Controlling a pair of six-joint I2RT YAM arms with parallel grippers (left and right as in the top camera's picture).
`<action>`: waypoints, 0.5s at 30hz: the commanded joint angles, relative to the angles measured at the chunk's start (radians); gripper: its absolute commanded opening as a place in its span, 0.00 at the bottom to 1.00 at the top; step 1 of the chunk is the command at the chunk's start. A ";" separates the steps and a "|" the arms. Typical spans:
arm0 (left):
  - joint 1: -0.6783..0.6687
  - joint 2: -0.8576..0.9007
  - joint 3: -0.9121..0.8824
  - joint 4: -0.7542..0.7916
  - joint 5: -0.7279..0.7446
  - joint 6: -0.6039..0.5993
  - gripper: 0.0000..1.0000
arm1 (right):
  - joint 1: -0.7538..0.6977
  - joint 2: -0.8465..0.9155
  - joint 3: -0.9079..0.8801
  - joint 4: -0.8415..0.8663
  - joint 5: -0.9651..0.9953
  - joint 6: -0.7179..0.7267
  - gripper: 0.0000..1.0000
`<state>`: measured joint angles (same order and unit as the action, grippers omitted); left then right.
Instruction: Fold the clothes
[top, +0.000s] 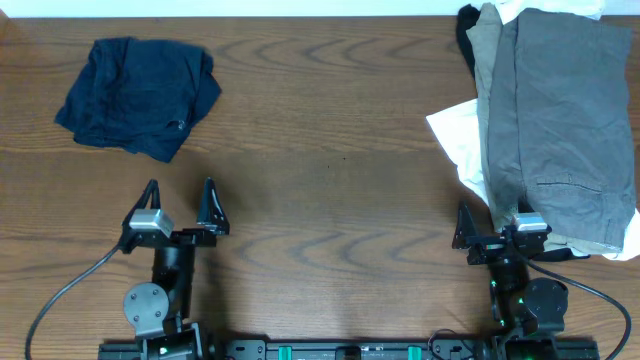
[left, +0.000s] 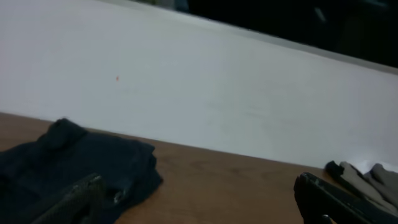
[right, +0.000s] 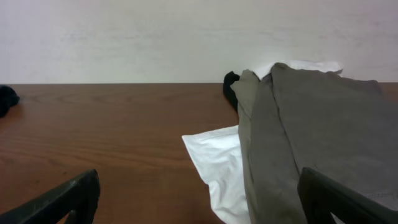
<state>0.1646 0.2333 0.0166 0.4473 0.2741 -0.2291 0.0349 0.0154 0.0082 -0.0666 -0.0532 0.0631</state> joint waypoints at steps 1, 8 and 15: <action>-0.020 -0.067 -0.013 -0.051 -0.040 -0.021 0.98 | -0.008 -0.007 -0.003 -0.003 -0.004 -0.012 0.99; -0.103 -0.192 -0.013 -0.232 -0.161 -0.020 0.98 | -0.008 -0.007 -0.003 -0.003 -0.004 -0.012 0.99; -0.185 -0.232 -0.013 -0.328 -0.276 -0.019 0.98 | -0.008 -0.007 -0.003 -0.003 -0.004 -0.012 0.99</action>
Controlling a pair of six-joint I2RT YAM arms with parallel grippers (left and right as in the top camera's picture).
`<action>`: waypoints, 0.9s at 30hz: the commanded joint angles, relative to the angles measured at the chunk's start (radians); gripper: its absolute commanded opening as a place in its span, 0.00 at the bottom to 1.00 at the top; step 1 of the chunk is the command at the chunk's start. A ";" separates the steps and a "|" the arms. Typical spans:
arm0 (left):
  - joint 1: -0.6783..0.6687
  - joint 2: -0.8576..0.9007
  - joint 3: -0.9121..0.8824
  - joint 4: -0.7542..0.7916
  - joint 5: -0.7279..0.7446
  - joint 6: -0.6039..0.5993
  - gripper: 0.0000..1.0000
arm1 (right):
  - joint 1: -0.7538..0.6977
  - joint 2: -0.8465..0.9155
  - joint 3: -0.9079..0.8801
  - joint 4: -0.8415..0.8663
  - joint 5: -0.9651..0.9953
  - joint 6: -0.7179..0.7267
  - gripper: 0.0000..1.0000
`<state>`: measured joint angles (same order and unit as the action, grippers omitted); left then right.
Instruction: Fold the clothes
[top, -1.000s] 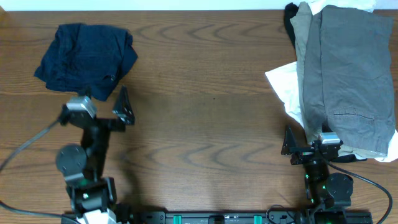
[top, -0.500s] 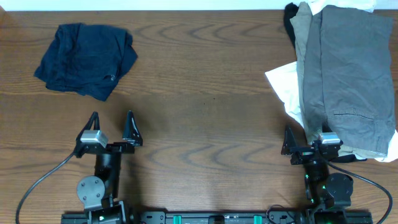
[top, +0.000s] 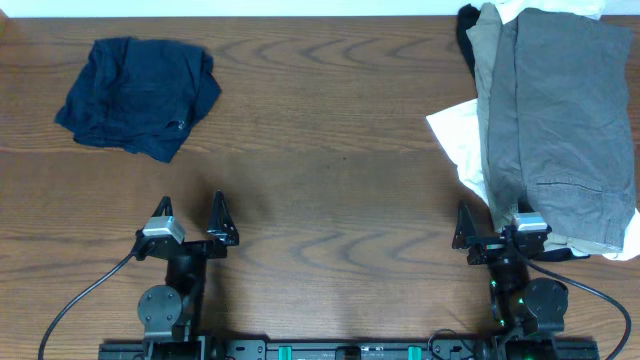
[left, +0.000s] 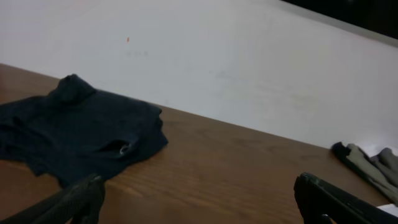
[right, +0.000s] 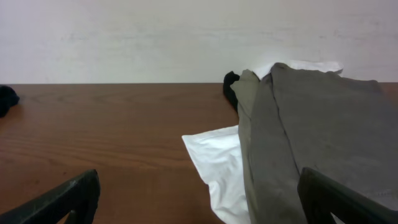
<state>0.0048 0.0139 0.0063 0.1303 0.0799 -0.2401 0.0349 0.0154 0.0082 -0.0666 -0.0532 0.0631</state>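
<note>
A crumpled dark blue garment (top: 138, 92) lies at the far left of the table, also seen ahead-left in the left wrist view as the dark blue garment (left: 74, 137). A pile of clothes (top: 560, 120) sits at the right: grey and olive trousers over a white cloth (top: 458, 145), with a black piece at its far end. My left gripper (top: 190, 215) stands open near the front edge, empty, well short of the blue garment. My right gripper (top: 490, 225) is open and empty at the pile's near edge; the white cloth (right: 221, 165) lies between its fingers' line of sight.
The brown wooden table (top: 330, 150) ends at a white wall (right: 186, 37) at the far side. The arm bases and cables sit along the front edge (top: 330, 350).
My left arm has drawn back toward the front edge and slightly right; its camera now looks lower, showing more of the blue garment. The right arm and clothes have not moved.
</note>
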 joint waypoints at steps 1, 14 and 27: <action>-0.033 -0.012 -0.002 -0.019 -0.093 -0.008 0.98 | -0.008 -0.007 -0.003 -0.003 -0.004 -0.012 0.99; -0.122 -0.013 -0.002 -0.198 -0.163 0.064 0.98 | -0.008 -0.007 -0.003 -0.003 -0.004 -0.012 0.99; -0.143 -0.012 -0.002 -0.197 -0.163 0.063 0.98 | -0.008 -0.007 -0.003 -0.003 -0.003 -0.012 0.99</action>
